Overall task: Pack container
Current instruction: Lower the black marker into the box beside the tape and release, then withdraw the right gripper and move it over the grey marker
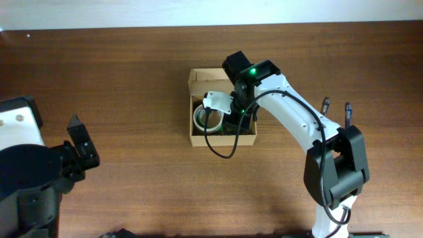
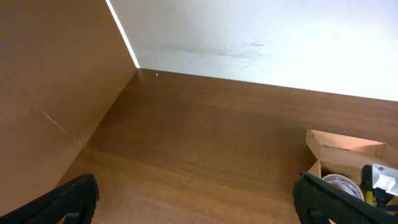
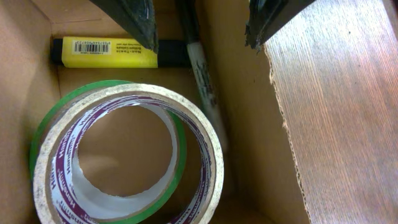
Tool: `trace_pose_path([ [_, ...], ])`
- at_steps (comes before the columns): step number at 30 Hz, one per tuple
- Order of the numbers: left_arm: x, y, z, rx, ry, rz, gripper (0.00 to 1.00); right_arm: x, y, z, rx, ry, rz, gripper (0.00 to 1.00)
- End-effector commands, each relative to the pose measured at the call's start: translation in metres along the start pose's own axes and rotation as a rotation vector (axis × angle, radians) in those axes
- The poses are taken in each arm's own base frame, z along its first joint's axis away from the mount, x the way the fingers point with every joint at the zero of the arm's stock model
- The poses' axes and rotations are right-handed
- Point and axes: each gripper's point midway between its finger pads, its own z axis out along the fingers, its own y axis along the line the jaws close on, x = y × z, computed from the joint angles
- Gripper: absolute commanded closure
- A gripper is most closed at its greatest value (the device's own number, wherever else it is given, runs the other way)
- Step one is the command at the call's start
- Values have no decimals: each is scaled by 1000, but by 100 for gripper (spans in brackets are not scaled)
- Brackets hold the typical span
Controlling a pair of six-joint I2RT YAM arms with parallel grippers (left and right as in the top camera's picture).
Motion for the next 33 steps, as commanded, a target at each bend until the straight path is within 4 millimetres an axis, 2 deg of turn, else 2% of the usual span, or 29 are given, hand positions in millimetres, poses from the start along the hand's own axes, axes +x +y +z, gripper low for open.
trace_pose_path([
  [1,0,4,1,-24,-4,16,1,-3,4,1,-15,-15,-2,49],
  [5,0,4,1,-24,-4,16,1,-11,-3,-4,14,-43,39,49],
  [8,-1,5,0,-31,-7,16,0,-29,-14,-25,68,-95,75,49],
  [12,-1,5,0,-31,-7,16,1,-55,-48,-81,219,-207,251,50],
  [15,-1,5,0,-31,-7,16,1,-50,-84,-135,377,-288,507,50],
  [17,-1,5,0,-31,-7,16,1,-30,-104,-163,455,-315,670,48],
  [18,-1,6,0,-33,-8,16,1,-14,-114,-174,491,-316,769,48],
  [21,-2,8,0,-45,-13,16,1,51,-131,-188,524,-270,1051,48],
  [24,-2,9,0,-52,-16,16,1,110,-134,-190,499,-200,1261,46],
  [27,-3,10,0,-59,-19,16,1,163,-133,-192,484,-139,1397,42],
  [31,-3,11,0,-62,-20,16,0,216,-124,-181,440,-53,1529,36],
  [33,-3,11,0,-62,-20,16,1,237,-114,-164,393,8,1579,34],
])
